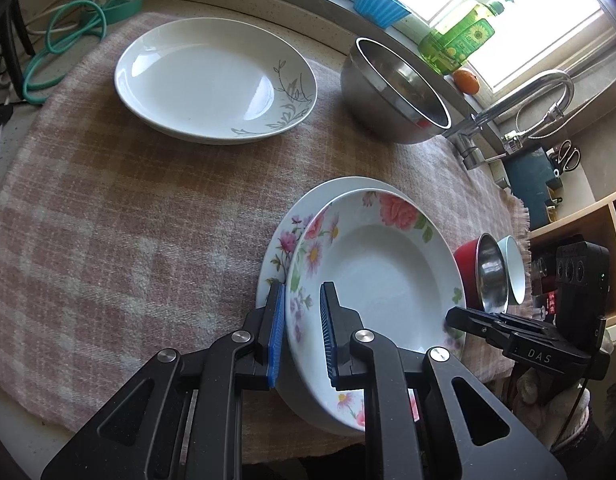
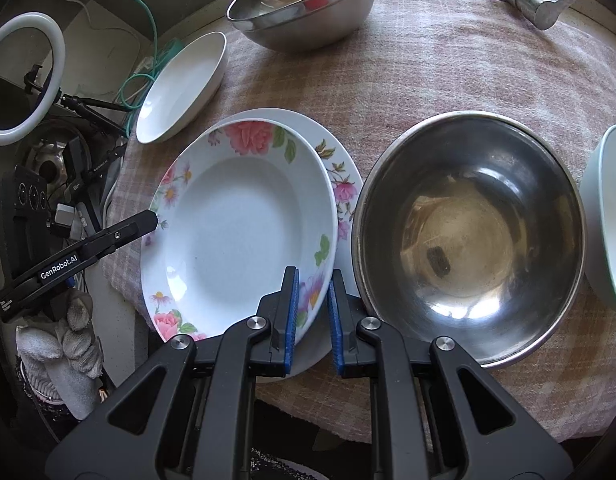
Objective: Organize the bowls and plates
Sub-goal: 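Lower the plate onto the other pink-flower plate and open the right gripper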
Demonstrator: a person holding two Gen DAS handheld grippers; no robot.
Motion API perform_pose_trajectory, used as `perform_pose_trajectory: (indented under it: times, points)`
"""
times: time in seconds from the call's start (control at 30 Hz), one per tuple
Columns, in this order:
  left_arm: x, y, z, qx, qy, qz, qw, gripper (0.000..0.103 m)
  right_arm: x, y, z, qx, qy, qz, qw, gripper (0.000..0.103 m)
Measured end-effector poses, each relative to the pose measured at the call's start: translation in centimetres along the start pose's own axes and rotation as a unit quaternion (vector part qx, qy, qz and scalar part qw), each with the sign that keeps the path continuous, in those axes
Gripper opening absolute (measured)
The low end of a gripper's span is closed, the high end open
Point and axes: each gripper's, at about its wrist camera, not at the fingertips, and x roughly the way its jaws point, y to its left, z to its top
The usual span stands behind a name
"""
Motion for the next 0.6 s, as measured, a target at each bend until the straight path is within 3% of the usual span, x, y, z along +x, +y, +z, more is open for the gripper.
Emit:
perform_pose_trajectory:
  times: [0.3,0.6]
  points:
    - [0.3,-0.7,-0.2,0.025,0.001,0.029,0.9993,0.015,0.2,0.8,0.2,-0.01,0.0,-0.011,1.0,0.018]
    - [0.3,-1.3,-0.4,0.045,-0.003,0.046,0.9979,0.015,0.0,0.9,-0.2,-0.01,-0.003,-0.005,1.0,0.035]
